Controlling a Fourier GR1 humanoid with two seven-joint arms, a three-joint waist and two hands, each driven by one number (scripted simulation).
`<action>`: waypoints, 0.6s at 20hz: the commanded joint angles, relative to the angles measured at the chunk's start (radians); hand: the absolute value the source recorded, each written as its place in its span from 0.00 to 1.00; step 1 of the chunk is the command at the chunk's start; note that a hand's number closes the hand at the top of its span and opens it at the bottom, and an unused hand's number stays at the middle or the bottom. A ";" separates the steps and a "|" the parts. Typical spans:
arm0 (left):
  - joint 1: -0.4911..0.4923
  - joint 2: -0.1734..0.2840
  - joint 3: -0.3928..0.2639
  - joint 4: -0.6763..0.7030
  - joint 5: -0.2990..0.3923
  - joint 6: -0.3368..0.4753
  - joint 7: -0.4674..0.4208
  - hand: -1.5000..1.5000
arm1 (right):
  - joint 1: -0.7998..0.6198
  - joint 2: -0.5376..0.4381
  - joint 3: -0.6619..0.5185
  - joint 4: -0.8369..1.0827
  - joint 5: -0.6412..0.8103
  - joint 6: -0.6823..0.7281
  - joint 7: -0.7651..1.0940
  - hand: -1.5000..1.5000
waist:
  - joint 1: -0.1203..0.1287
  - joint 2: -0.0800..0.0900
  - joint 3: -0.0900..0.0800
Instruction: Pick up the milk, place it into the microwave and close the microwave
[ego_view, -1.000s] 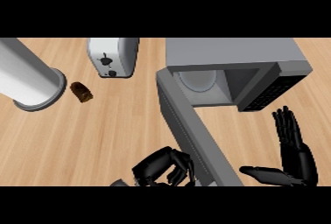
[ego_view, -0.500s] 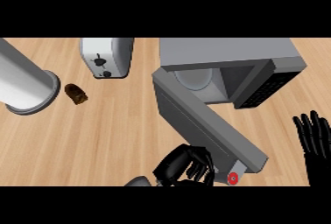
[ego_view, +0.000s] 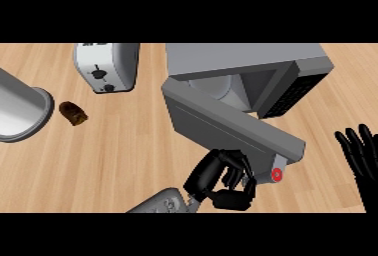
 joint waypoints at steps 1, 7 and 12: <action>-0.072 -0.010 -0.006 0.027 0.087 0.062 -0.051 1.00 | -0.013 -0.033 0.013 -0.054 -0.046 0.043 0.043 0.00 | -0.032 0.008 -0.001; -0.197 -0.010 0.058 0.101 0.200 0.109 -0.034 1.00 | -0.024 -0.059 0.001 -0.092 -0.112 0.070 0.071 0.00 | -0.079 0.021 0.001; -0.287 -0.010 0.114 0.168 0.288 0.134 -0.010 1.00 | -0.026 -0.066 0.002 -0.127 -0.174 0.073 0.112 0.00 | -0.110 0.028 0.001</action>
